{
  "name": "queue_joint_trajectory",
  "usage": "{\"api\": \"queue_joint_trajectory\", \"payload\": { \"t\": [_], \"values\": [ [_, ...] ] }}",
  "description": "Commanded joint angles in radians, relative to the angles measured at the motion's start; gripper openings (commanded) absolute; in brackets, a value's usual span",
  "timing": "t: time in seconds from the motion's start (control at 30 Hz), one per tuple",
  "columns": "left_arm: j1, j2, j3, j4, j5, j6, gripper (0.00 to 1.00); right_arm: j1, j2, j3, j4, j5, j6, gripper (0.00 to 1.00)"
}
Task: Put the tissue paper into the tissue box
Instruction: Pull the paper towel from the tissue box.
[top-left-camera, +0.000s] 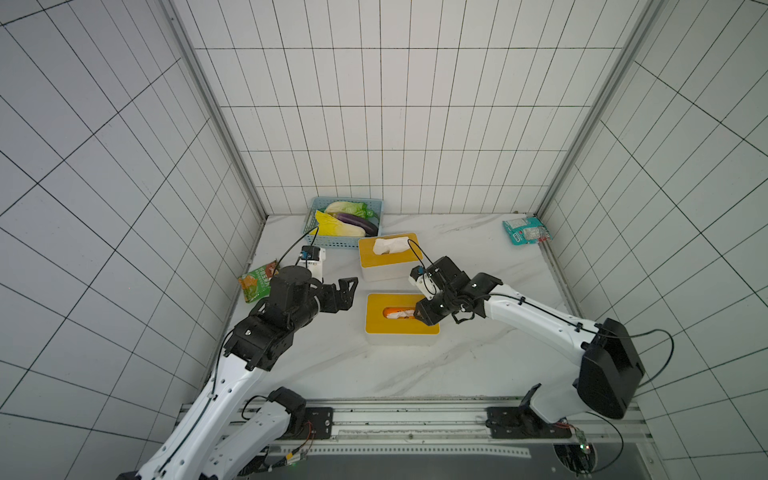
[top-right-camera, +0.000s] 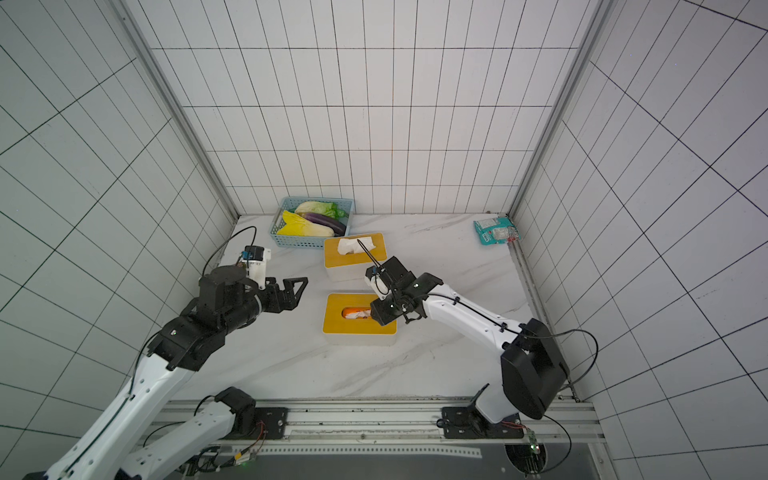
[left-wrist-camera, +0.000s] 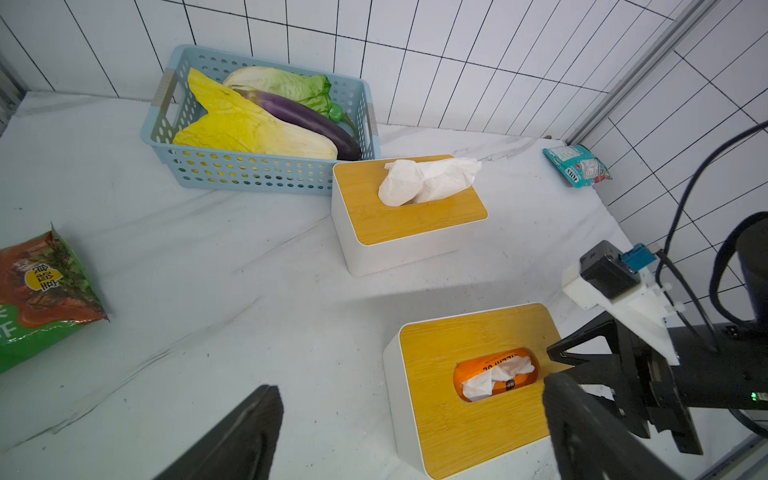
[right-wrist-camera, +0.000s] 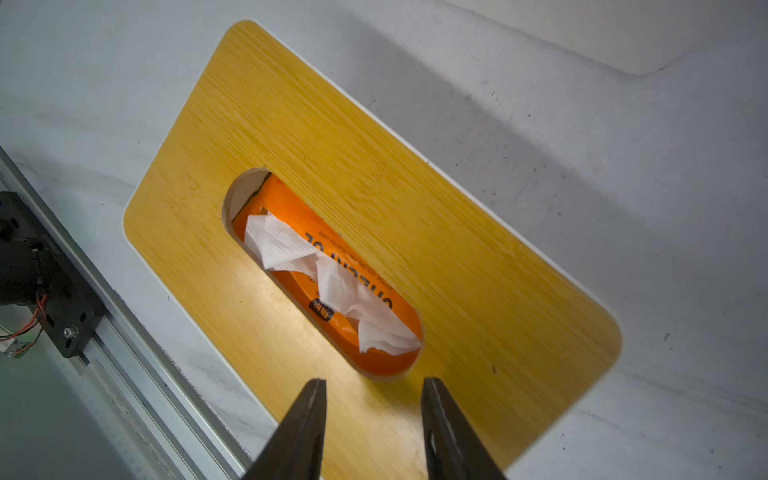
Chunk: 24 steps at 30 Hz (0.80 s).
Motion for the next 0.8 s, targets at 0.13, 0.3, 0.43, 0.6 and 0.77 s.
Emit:
{"api": "queue_joint_trajectory", "payload": {
  "t": [0.13, 0.3, 0.43, 0.6, 0.77],
  "values": [
    [0.006, -0.086, -0.067, 0.003, -0.026, 0.074, 0.96, 0.044, 0.06, 0.065, -0.028, 0.088, -0.006, 0.38],
    [0.006, -0.144, -0.112, 0.033, -0.028, 0.079, 0.96, 0.052, 0.087, 0.079, -0.028, 0.117, 0.005, 0.35],
    [0.006, -0.172, -0.135, 0.045, -0.032, 0.084, 0.96, 0.056, 0.101, 0.085, -0.028, 0.134, 0.015, 0.31],
    [0.006, -0.174, -0.15, 0.047, -0.031, 0.079, 0.96, 0.058, 0.113, 0.089, -0.033, 0.146, 0.02, 0.22],
    [0.006, -0.182, -0.155, 0.043, -0.031, 0.076, 0.96, 0.057, 0.112, 0.096, -0.042, 0.14, 0.026, 0.1]
  ]
}}
